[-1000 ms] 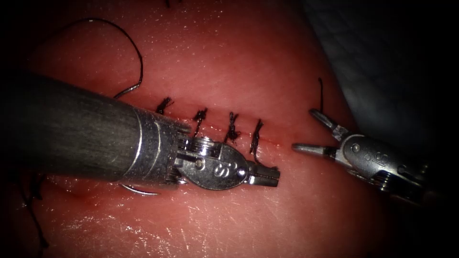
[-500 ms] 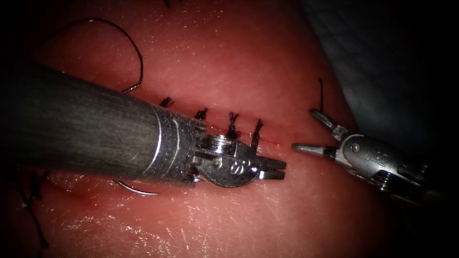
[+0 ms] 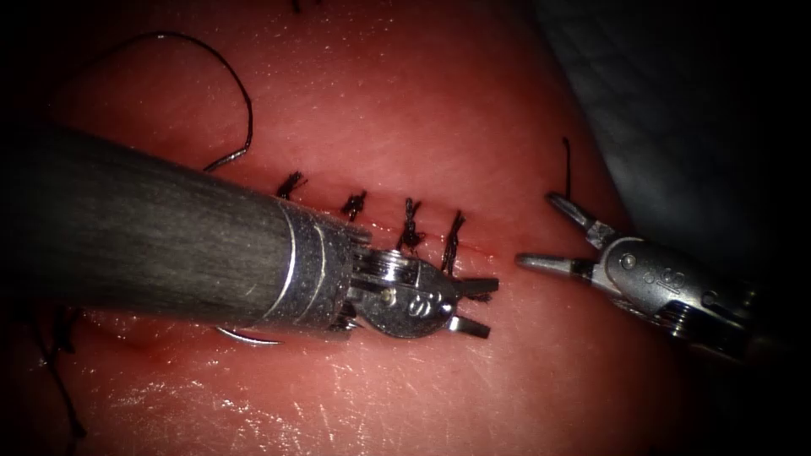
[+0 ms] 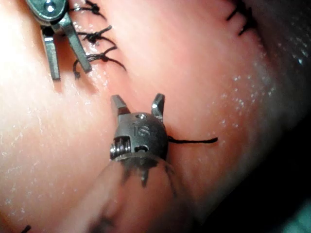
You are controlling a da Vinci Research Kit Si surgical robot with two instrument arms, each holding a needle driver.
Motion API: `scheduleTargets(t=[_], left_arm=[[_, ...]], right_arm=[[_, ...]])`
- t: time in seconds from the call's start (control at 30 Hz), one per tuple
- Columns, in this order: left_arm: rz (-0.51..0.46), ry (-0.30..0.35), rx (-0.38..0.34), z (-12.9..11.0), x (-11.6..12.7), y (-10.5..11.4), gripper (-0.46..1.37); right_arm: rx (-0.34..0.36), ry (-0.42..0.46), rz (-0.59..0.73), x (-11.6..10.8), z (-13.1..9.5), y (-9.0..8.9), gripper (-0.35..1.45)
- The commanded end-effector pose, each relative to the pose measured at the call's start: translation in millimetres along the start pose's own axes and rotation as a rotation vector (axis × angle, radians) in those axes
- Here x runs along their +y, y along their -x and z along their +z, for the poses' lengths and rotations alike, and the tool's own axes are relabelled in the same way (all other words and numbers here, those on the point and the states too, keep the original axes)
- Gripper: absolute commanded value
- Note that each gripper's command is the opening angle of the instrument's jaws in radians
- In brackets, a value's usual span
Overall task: Wound Closure
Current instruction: Grab the short tail with the left gripper
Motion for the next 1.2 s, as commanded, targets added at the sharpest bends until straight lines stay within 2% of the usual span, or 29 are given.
scheduleTargets(t=[0.03, 0.17, 0.53, 0.63, 0.7, 0.83, 1.0, 1.03, 1.2], left_arm=[[-0.001, -0.006, -0.004, 0.2, 0.0, 0.0, 0.34], [-0.005, -0.006, -0.012, 0.6, 0.0, 0.1, 0.31], [-0.025, 0.005, -0.045, 1.4, -0.4, 1.8, 0.38], [-0.029, 0.006, -0.049, 1.6, -0.3, 2.0, 0.28], [-0.03, 0.005, -0.049, 1.6, -0.2, 1.9, 0.05], [-0.031, 0.006, -0.052, 1.5, 0.0, 1.7, 0.01], [-0.039, 0.005, -0.053, 1.5, 0.2, 1.5, -0.22], [-0.044, 0.005, -0.053, 1.5, 0.2, 1.5, -0.32], [-0.085, 0.004, -0.053, 1.4, 0.0, 1.7, -0.35]], right_arm=[[0.0, -0.001, 0.0, 0.0, 0.0, 0.0, 0.97], [0.0, -0.001, -0.006, -0.1, 0.0, 0.0, 0.97], [-0.001, 0.001, -0.005, -0.2, 0.1, -0.1, 0.99], [-0.002, 0.004, -0.005, -0.3, 0.1, -0.1, 0.99], [-0.002, 0.004, -0.005, -0.3, 0.1, -0.1, 0.98], [-0.002, 0.004, -0.005, -0.3, 0.1, -0.1, 0.98], [-0.002, 0.004, -0.005, -0.3, 0.1, -0.2, 0.99], [-0.002, 0.004, -0.011, -0.3, 0.1, -0.2, 0.98], [-0.002, 0.004, -0.011, -0.4, 0.1, -0.2, 0.98]])
